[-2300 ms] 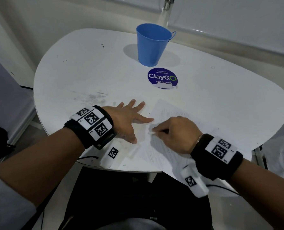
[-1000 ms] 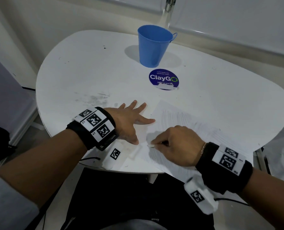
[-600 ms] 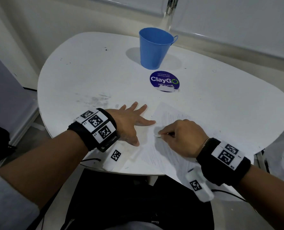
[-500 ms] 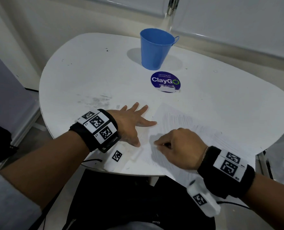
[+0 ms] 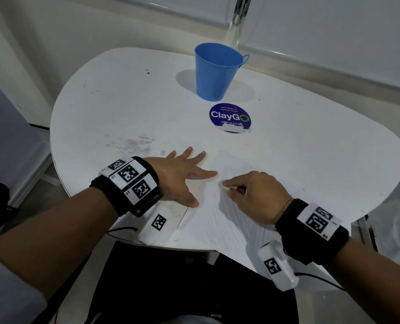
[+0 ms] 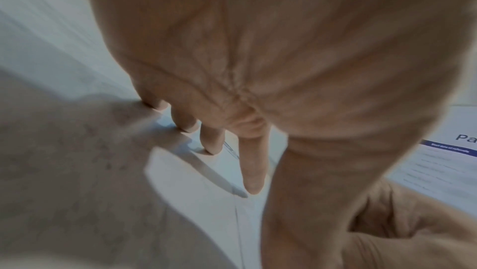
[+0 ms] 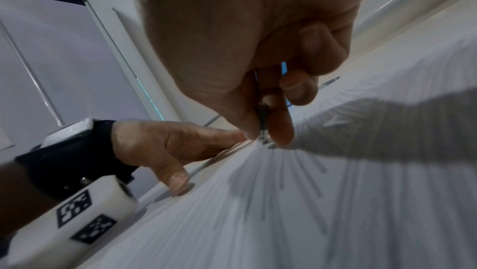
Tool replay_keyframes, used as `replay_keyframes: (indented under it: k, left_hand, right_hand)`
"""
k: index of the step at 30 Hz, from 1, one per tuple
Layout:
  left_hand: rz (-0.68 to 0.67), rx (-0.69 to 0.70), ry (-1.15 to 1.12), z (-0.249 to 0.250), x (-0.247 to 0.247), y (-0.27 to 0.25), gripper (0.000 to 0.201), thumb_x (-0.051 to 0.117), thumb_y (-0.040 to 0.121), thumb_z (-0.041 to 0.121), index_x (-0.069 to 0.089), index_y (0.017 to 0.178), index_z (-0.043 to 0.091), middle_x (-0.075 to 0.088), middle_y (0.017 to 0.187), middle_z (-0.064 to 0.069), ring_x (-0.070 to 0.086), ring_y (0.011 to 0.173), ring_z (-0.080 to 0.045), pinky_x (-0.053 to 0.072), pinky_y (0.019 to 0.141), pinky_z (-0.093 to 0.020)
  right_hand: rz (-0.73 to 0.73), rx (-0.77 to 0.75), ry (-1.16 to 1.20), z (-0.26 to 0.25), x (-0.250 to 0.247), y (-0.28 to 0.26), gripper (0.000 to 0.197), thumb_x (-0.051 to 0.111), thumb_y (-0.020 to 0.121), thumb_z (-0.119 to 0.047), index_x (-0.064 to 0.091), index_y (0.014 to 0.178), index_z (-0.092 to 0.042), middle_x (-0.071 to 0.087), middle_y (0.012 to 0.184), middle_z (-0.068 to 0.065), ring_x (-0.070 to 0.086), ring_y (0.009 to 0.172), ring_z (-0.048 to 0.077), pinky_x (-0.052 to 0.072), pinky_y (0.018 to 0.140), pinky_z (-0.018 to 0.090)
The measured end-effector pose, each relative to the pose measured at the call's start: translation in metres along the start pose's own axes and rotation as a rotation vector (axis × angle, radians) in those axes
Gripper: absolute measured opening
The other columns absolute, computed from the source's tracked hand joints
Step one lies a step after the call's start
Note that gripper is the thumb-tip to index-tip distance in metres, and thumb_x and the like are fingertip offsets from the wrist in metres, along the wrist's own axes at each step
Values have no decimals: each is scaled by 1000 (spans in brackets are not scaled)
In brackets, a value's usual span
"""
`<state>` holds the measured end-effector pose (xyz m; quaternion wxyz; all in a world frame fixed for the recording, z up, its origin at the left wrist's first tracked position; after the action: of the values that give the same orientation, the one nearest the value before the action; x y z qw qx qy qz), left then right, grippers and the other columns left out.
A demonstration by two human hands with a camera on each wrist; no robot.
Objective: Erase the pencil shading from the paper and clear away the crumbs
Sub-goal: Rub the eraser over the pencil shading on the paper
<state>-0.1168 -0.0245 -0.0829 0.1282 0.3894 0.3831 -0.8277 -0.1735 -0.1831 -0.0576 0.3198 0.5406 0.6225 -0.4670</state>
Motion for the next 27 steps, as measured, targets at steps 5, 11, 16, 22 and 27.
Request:
replay_keyframes:
  k: [5,11,16,22,27]
  left_hand:
    - [-5,-21,68,2,1,2,89,69,91,45,7,154,57,-26,163,17,-32,147,-9,-16,122,-38]
    - [-27,-29,65,3,0,1,91,69,90,40,6,152,61,-27,163,17,-34,146,-8,-17,122,-38]
    - [-23,-17,58,1,0,1,88,69,90,46,8,152,61,-28,163,17,-34,146,-8,-18,121,-38]
    - [-25,-22,57,3,-1,3,90,71,89,41,11,153,60,-26,164,15,-32,147,-9,-16,122,-39]
    - [-36,-34,45,3,-2,2,90,72,90,36,12,153,59,-26,163,16,-33,147,-8,-16,122,-38]
  right_hand:
    - [-66,-75,14,-15,8,-11,26,57,96,-36,69,119,-34,64,86,-18,62,87,9,49,84,27]
    - [0,-61,-36,-17,-13,9,24,57,96,-33,73,113,-37,74,105,-14,66,93,13,50,81,29]
    - [-28,-36,-78,-20,-3,-1,26,55,95,-32,72,116,-33,73,101,-14,65,94,15,48,81,26]
    - [-58,-77,-32,-27,-3,2,23,58,94,-32,74,111,-35,73,102,-17,65,93,9,48,82,24]
    - [-77,-107,-28,-31,4,-5,24,58,95,-31,73,113,-34,74,100,-14,67,91,11,51,85,28]
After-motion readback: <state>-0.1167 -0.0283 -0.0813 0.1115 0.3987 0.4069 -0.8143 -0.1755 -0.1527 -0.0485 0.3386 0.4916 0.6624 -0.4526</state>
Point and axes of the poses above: each hand's wrist, its own y-axis towards the middle knuckle, its own x-axis out of the palm, z = x × y, the point moved 8 cm from there along y, towards the middle knuckle
